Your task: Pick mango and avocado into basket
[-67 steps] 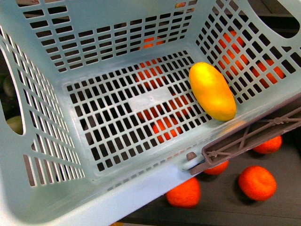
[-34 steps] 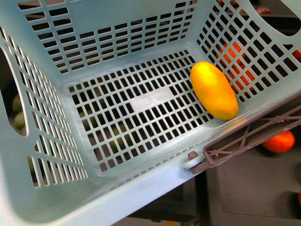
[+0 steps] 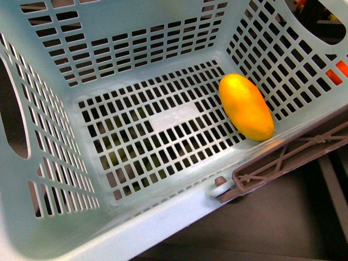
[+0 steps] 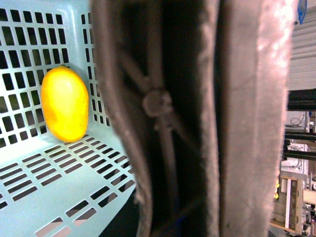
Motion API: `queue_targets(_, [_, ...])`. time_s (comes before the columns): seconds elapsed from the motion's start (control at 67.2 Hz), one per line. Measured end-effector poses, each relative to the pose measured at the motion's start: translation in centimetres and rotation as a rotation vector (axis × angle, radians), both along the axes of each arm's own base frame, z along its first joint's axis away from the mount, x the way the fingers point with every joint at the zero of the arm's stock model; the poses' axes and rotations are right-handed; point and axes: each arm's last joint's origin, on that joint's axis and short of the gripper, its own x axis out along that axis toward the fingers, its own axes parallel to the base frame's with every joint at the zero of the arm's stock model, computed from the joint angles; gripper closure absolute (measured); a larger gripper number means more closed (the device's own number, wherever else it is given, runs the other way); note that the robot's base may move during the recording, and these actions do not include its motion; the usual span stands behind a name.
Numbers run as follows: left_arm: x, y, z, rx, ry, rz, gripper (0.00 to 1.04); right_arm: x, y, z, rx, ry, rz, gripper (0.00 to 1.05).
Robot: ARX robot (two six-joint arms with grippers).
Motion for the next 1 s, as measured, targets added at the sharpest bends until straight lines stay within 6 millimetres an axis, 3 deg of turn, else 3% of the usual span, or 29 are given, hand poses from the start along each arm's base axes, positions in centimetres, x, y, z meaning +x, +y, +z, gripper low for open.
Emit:
queue_targets(0.669, [0.4, 0.4, 0.0, 0.022, -0.02, 0.031, 0.91, 0.0, 0.0, 0.0, 0.0, 0.002, -0.001, 0.09])
queue_targets(0.803, [0.1, 0.1, 0.0, 0.004, -0.004, 0.0, 0.91, 1.5, -0.5, 0.9, 0.198, 0.379, -0.33, 0.09])
queue_targets(0.877, [0.0, 0.0, 0.0, -0.001, 0.001, -0.012, 0.91, 1.5, -1.3, 0.5, 0.258, 0.532, -0.396, 0.09])
queue_targets(0.996, [-0.1, -0.1, 0.0, -0.005, 0.005, -0.014, 0.91, 2.2, -3.3, -0.5, 0.329, 0.584, -0.431, 0.09])
